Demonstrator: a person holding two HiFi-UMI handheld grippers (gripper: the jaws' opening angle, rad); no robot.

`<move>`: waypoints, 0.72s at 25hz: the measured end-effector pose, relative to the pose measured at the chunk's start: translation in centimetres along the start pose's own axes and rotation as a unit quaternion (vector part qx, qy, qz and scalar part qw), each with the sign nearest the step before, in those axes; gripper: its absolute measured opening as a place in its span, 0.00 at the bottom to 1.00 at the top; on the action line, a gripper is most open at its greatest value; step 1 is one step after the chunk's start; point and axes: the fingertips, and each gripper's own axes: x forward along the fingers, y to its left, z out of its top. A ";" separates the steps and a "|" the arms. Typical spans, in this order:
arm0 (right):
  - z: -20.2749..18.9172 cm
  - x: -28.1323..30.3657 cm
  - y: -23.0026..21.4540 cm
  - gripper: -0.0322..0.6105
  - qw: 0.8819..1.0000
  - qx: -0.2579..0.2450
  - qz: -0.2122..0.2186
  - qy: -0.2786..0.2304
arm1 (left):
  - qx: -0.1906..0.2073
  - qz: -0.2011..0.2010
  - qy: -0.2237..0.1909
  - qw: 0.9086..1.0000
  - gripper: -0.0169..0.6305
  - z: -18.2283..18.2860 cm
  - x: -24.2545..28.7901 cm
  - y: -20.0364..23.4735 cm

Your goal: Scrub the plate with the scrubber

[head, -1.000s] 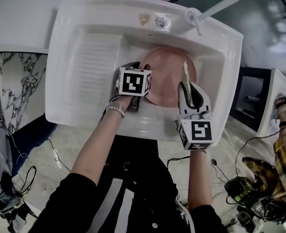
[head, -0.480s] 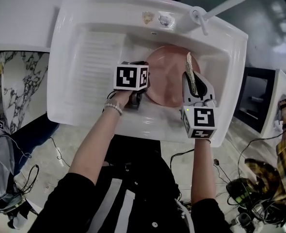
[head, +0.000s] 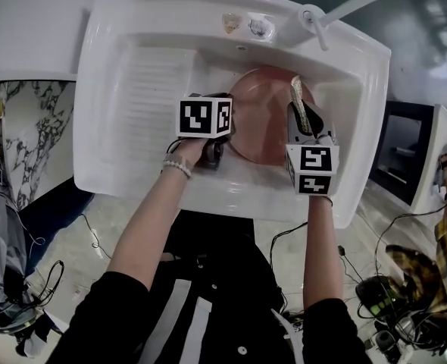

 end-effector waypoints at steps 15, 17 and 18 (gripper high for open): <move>-4.5 4.6 -0.2 0.16 0.995 -0.054 -0.013 0.087 | -0.017 -0.029 0.000 0.999 0.06 0.1 -0.1 -0.8; -4.5 5.0 -0.1 0.16 0.995 -0.048 -0.012 0.087 | -0.018 -0.033 0.001 0.999 0.06 0.1 0.0 -1.1; -4.5 5.2 0.0 0.16 0.995 -0.047 -0.012 0.087 | -0.017 -0.034 0.001 0.999 0.06 0.1 0.0 -1.2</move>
